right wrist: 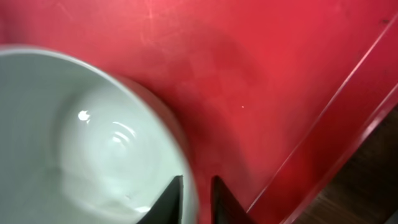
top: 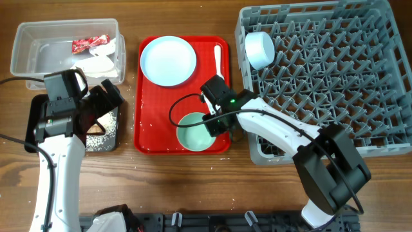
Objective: Sort waste into correct bins and load items into the dishwasher rack
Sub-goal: 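Grasp the green bowl with right gripper and place it in the rack, then reach the right gripper to the edge of the light-blue plate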
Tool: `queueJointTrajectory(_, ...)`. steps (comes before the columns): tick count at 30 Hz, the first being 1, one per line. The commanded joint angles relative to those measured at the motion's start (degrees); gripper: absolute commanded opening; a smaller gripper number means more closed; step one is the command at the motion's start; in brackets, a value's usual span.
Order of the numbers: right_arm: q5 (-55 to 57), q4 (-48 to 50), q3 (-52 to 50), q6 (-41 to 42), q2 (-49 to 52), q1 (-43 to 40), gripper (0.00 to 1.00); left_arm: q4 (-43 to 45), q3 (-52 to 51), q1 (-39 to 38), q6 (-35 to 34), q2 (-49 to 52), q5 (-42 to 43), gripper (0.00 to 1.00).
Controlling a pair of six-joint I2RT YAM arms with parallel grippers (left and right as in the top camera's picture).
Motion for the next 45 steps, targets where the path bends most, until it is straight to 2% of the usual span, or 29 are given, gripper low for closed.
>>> queueJointTrajectory(1, 0.74, -0.46, 2.89, 0.26, 0.35, 0.09, 0.04, 0.0, 0.81, 0.39, 0.07, -0.52, -0.17, 1.0)
queueJointTrajectory(4, 0.59, -3.28, 6.62, 2.14, -1.86, 0.07, 0.04, 0.0, 0.81, 0.39, 0.07, -0.52, -0.17, 1.0)
queueJointTrajectory(7, 5.51, -8.35, 11.87, 3.13, -5.99, -0.68, 0.04, 0.0, 0.81, 0.39, 0.07, -0.52, -0.17, 1.0)
queueJointTrajectory(12, 14.56, -12.02, 13.03, 11.65, -17.07, -5.14, 0.04, 0.0, 0.81, 0.39, 0.07, -0.52, -0.17, 1.0)
queueJointTrajectory(15, 28.09, -15.32, 13.03, 14.56, -23.76, -8.0, 0.04, 0.0, 0.81, 0.39, 0.07, -0.52, -0.17, 1.0)
queueJointTrajectory(17, 41.42, -18.01, 13.03, 17.05, -26.03, -8.31, 0.04, 0.0, 0.81, 0.39, 0.09, -0.52, -0.17, 1.0)
queueJointTrajectory(21, 67.1, -24.85, 12.96, 16.65, -22.8, -8.31, 0.04, 0.0, 0.81, 0.39, 0.07, -0.52, -0.17, 1.0)
queueJointTrajectory(24, 74.12, -24.61, 12.96, 10.75, -17.88, -8.31, 0.04, 0.0, 0.81, 0.39, 0.07, -0.52, -0.15, 1.0)
queueJointTrajectory(26, 75.56, -23.52, 12.96, -1.42, -12.72, -8.28, 0.04, 0.0, 0.81, 0.39, 0.07, -0.52, -0.15, 1.0)
queueJointTrajectory(28, 75.56, -23.06, 12.96, -9.53, -7.21, -7.96, 0.04, 0.0, 0.81, 0.39, 0.07, -0.52, -0.17, 1.0)
queueJointTrajectory(34, 75.56, -18.25, 12.96, -10.71, -1.29, -7.96, 0.04, 0.0, 0.81, 0.39, 0.07, -0.52, -0.17, 1.0)
queueJointTrajectory(39, 76.43, -13.31, 12.96, -25.57, -1.29, -7.98, 0.04, 0.0, 0.81, 0.39, 0.07, -0.52, -0.17, 1.0)
queueJointTrajectory(45, 76.28, -11.45, 12.96, -30.27, -1.27, -8.22, 0.04, 0.0, 0.81, 0.39, 0.07, -0.52, -0.17, 1.0)
